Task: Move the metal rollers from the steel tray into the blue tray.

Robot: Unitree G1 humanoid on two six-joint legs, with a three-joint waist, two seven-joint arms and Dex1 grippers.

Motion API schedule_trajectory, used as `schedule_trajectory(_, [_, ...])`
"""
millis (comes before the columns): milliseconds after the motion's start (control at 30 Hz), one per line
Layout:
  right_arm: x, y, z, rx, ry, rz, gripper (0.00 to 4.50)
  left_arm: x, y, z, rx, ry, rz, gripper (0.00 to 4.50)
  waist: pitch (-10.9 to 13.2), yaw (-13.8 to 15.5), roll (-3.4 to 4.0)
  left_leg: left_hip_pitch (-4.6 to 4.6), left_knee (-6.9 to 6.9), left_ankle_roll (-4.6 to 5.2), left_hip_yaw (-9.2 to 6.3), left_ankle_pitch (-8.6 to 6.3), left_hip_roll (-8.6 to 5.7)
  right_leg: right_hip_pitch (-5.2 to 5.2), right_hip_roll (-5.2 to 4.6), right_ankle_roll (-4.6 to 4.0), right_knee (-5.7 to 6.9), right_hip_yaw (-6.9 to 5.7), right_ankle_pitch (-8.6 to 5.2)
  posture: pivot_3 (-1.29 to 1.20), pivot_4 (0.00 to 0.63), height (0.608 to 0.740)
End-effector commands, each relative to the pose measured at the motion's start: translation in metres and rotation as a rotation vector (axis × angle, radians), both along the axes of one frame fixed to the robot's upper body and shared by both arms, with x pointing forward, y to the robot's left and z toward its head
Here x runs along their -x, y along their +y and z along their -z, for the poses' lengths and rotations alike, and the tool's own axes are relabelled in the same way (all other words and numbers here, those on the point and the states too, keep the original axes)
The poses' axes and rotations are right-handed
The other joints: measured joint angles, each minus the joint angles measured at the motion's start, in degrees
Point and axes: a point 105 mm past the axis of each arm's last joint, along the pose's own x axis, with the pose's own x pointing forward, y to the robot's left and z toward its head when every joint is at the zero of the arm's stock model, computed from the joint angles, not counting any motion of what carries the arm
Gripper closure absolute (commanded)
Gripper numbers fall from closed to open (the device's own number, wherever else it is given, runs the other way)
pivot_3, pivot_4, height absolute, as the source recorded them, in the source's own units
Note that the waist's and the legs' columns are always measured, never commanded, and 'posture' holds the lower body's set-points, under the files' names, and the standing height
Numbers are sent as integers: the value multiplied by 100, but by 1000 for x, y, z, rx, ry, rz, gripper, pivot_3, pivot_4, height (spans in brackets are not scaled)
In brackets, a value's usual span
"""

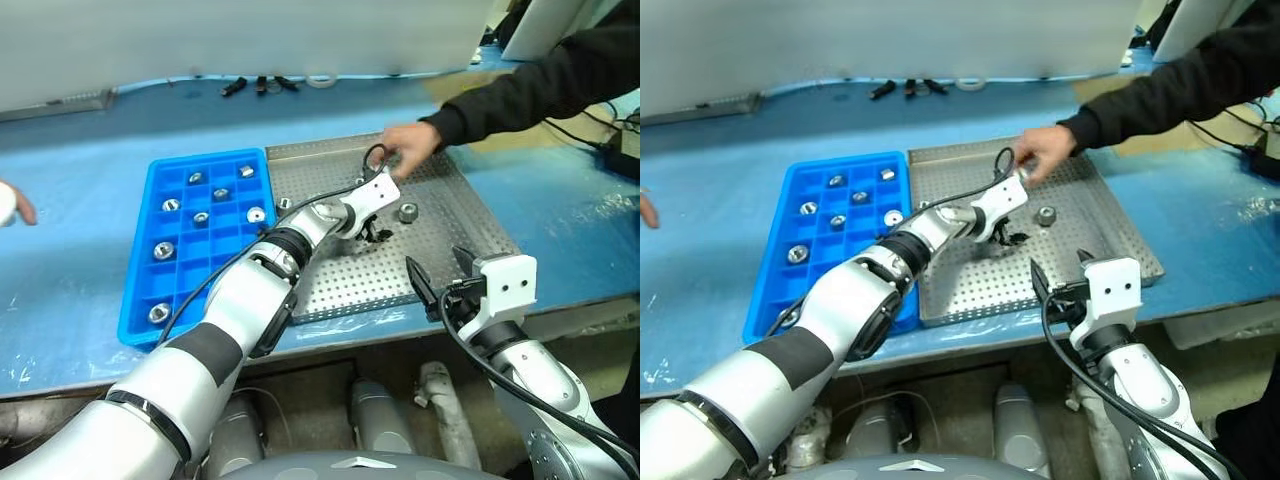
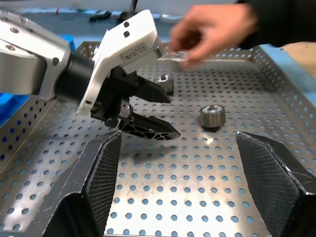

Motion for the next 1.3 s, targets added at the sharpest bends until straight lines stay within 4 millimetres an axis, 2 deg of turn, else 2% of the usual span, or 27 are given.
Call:
schedule_trajectory(33, [4, 4, -12, -1, -48, -1, 593, -2, 1, -17, 53, 1, 38, 894, 0, -80, 0, -3, 4, 4, 0, -2, -1, 0, -1, 0, -2, 0, 0, -767, 150, 740])
schedule_trajectory(200, [-2, 7, -12, -5, -48, -18, 593, -10, 14, -12, 23, -18, -25, 894, 0, -295, 0, -22, 27, 22, -7, -15, -3, 0, -7, 0, -7, -10, 0, -730, 150, 740])
schedule_trajectory(400, [-10, 9, -12, -1, -48, -42, 593, -17, 21, -31, 106, -12, -40, 894, 0, -368, 0, -43, 57, 42, -12, -29, -4, 1, -12, 0, -8, -17, 0, -699, 150, 740])
schedule_trajectory(667, [-17, 17, -7, 3, -37, -97, 593, -51, 78, -56, 118, -136, -253, 894, 1, -339, 1, -45, 58, 43, -13, -29, -4, 1, -13, -1, -7, -19, 1, -641, 150, 740])
schedule_trajectory(800, [-19, 15, -7, 8, -39, -104, 593, -61, 92, -59, 108, -195, -377, 894, 1, -308, 1, -55, 59, 49, -13, -33, -7, 1, -20, -1, -9, -22, 0, -627, 150, 740])
schedule_trajectory(1033, [-16, 15, -5, 18, -26, -99, 593, -62, 86, -43, 87, -202, -487, 894, 1, -298, 1, -62, 62, 58, -13, -38, -8, 1, -22, -1, -18, -23, 1, -656, 150, 740])
schedule_trajectory(1300, [-6, 14, 1, 6, -6, -59, 593, -68, 111, -25, 4, -235, -666, 894, 1, -376, 1, -57, 62, 56, -13, -38, -6, 0, -18, 1, -18, -22, 0, -712, 150, 740])
